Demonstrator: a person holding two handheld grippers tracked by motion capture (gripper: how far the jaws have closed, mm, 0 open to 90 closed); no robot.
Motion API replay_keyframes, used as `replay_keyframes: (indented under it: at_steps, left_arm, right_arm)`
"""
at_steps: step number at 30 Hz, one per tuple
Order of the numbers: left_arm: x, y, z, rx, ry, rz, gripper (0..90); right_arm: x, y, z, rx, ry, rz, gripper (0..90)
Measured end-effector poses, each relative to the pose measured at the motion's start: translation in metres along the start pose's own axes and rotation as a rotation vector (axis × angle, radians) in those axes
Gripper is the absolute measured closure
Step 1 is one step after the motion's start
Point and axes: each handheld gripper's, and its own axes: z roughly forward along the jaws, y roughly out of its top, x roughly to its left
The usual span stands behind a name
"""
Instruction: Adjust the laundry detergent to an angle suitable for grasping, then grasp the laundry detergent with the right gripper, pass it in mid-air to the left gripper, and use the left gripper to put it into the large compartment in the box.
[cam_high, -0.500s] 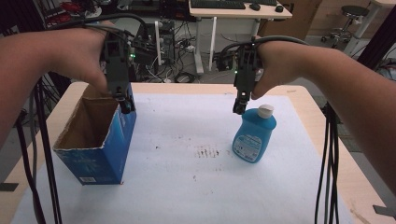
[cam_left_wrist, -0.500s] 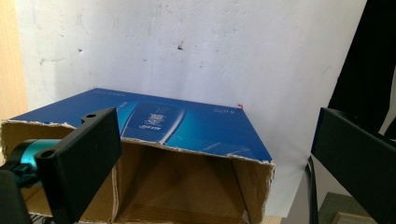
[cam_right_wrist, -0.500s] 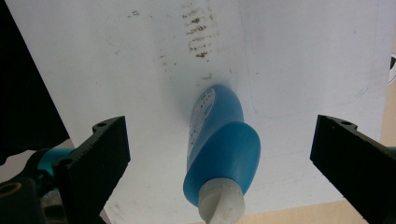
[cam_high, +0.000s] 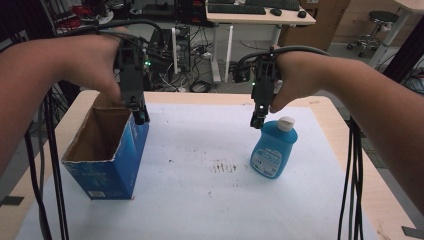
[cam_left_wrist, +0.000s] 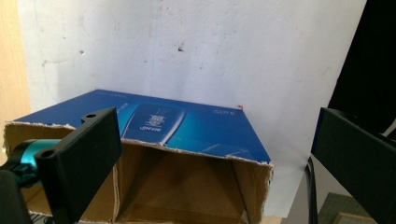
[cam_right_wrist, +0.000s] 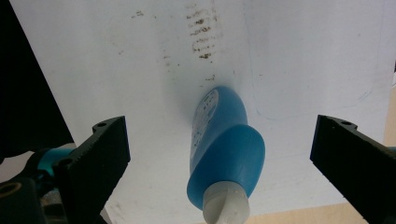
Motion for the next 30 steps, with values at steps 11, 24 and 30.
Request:
replay_keyframes:
  at_steps: [11,24,30]
  left_arm:
    - [-0.005,0.002,-0.001,0.000,0.002,0.006,1.6]
    - [-0.003,0.004,0.002,0.001,-0.001,-0.003,1.6]
    - [-0.001,0.006,0.006,0.006,-0.010,0.006,1.6]
  right_arm:
    - [0.002,-0.001,-0.003,-0.004,-0.010,0.008,3.7]
    - [-0.004,-0.007,0.003,-0.013,-0.006,0.016,3.7]
    - [-0.012,-0.019,0.002,-0.139,0.048,0.103,3.8]
